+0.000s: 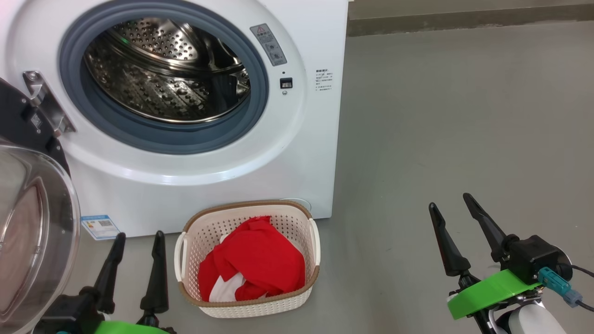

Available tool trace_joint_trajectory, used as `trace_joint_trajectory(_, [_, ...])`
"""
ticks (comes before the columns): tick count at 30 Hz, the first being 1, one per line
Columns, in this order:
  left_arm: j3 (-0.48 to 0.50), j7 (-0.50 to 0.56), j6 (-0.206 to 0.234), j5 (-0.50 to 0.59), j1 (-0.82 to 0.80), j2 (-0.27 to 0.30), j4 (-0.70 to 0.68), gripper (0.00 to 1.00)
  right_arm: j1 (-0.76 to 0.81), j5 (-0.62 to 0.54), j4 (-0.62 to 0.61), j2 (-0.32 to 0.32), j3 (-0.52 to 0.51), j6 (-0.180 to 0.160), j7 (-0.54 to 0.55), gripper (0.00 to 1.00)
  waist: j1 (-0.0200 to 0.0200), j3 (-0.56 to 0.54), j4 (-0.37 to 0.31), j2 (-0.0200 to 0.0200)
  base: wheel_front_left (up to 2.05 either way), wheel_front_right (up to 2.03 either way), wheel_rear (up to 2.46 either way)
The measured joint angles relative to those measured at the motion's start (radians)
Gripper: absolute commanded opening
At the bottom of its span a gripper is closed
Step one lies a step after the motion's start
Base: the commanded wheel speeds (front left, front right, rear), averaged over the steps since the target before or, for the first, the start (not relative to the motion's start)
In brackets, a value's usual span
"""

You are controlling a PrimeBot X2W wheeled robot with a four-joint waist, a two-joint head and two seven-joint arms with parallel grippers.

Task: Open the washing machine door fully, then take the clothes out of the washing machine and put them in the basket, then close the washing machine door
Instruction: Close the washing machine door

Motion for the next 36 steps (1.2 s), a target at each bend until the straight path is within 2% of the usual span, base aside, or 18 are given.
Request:
trace_joint_trajectory(17, [-0.009,0.000,0.027,0.003,0.000,0.010,-0.002,1.00,0.000,0.000,0.000,0.000,0.003,0.000,0.000,1.00,0.0000,-0.001,0.027,0.0000,0.00,0.00,0.00])
trace_joint_trajectory(36, [-0.007,0.011,0.083,0.020,0.019,0.015,-0.083,1.00,-0.003,0.000,-0.004,-0.001,0.059,0.000,0.000,1.00,0.0000,0.007,0.173,0.0000,0.00,0.00,0.00])
